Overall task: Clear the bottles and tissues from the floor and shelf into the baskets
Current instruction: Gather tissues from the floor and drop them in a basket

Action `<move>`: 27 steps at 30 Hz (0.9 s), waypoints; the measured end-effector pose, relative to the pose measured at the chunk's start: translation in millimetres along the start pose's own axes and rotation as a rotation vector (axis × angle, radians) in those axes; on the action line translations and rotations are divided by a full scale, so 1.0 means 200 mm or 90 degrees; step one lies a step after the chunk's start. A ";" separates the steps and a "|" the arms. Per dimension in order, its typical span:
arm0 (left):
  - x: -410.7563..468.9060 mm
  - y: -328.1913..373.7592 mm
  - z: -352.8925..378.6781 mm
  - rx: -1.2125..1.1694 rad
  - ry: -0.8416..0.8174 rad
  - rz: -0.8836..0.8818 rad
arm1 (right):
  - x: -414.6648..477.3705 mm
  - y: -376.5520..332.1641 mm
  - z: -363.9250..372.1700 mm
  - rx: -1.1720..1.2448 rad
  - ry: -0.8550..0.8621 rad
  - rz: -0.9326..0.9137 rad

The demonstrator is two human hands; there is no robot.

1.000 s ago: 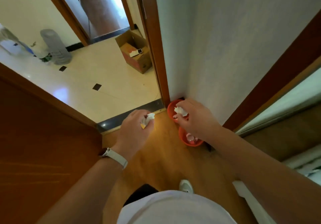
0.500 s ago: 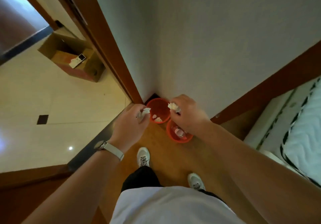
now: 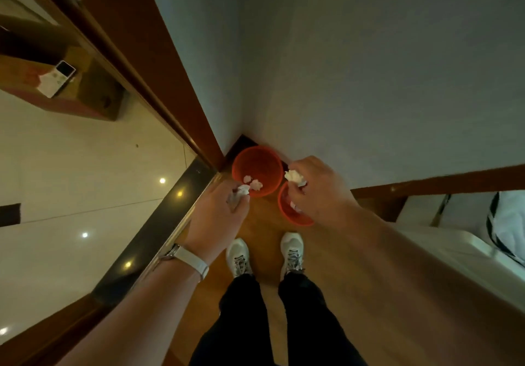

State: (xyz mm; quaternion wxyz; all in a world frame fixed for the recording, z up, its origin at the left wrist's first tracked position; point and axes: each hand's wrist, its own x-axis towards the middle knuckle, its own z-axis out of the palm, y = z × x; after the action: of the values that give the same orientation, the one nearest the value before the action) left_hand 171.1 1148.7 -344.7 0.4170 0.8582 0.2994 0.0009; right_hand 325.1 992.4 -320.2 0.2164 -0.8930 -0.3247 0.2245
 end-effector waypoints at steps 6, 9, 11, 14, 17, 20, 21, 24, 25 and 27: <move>0.37 -0.32 0.34 -0.013 -0.018 -0.039 | 0.34 0.28 0.37 0.018 -0.027 0.023; 0.57 -0.51 0.55 -0.010 -0.010 -0.046 | 0.49 0.47 0.61 0.022 -0.027 0.034; 0.68 -0.65 0.70 -0.003 -0.017 -0.048 | 0.58 0.60 0.77 0.016 -0.023 0.050; 0.82 -0.87 0.94 0.014 -0.029 -0.047 | 0.70 0.78 1.01 -0.007 -0.024 0.052; 0.94 -1.08 1.16 0.046 -0.040 -0.057 | 0.79 0.96 1.24 0.009 -0.033 0.018; 1.05 -1.24 1.36 0.070 -0.035 -0.046 | 0.88 1.14 1.45 -0.018 -0.047 0.003; 1.09 -1.29 1.42 0.079 -0.035 -0.039 | 0.92 1.19 1.51 -0.023 -0.043 -0.002; 1.21 -1.45 1.58 0.088 -0.015 -0.026 | 1.03 1.34 1.69 -0.027 -0.046 -0.028; 1.24 -1.50 1.62 0.087 -0.012 -0.021 | 1.07 1.38 1.75 -0.038 -0.053 -0.041; 1.31 -1.58 1.69 0.096 -0.024 -0.005 | 1.14 1.46 1.84 -0.068 -0.061 -0.065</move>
State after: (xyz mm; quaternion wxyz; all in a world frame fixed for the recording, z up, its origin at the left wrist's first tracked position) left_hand 309.4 1191.2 -857.4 0.3566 0.8857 0.2945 -0.0394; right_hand 423.4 1032.2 -831.3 0.1635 -0.8738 -0.3912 0.2382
